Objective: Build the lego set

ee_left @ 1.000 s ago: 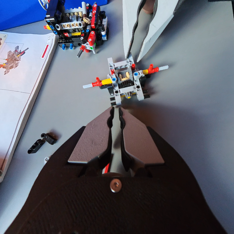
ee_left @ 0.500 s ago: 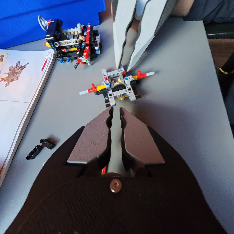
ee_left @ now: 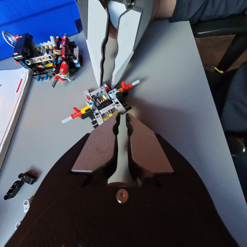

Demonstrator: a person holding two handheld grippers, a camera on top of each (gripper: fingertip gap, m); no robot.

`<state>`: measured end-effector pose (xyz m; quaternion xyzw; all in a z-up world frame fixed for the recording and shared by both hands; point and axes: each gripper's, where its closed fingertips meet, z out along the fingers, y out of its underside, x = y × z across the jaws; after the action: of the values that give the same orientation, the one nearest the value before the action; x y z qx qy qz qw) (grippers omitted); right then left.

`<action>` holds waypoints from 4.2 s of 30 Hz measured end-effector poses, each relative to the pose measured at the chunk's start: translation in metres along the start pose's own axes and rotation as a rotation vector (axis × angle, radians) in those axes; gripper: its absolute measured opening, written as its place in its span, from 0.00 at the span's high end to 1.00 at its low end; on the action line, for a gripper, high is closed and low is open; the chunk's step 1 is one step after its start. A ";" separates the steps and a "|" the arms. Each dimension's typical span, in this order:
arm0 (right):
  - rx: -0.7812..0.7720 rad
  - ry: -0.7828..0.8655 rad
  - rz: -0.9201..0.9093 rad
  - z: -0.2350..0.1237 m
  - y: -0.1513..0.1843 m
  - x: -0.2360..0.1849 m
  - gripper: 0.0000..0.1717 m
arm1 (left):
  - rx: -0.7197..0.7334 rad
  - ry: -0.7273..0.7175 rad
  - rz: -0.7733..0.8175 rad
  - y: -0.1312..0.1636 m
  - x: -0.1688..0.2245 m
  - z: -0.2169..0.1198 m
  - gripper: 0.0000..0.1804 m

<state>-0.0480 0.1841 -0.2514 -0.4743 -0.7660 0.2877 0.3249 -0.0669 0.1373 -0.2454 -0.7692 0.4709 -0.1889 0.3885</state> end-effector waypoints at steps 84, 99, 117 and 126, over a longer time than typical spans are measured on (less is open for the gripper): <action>0.509 0.085 0.279 -0.060 -0.041 0.051 0.97 | 0.049 -0.011 -0.256 0.019 -0.052 -0.027 0.92; 0.524 0.104 0.267 -0.065 -0.043 0.052 0.97 | 0.049 -0.020 -0.248 0.019 -0.052 -0.027 0.92; 0.528 0.106 0.269 -0.065 -0.043 0.052 0.97 | 0.055 -0.017 -0.256 0.019 -0.052 -0.027 0.91; 0.530 0.109 0.268 -0.066 -0.043 0.052 0.97 | 0.053 -0.017 -0.255 0.019 -0.052 -0.027 0.91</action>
<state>-0.0383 0.2239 -0.1659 -0.4845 -0.5763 0.4919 0.4372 -0.1209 0.1663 -0.2391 -0.8138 0.3606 -0.2428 0.3856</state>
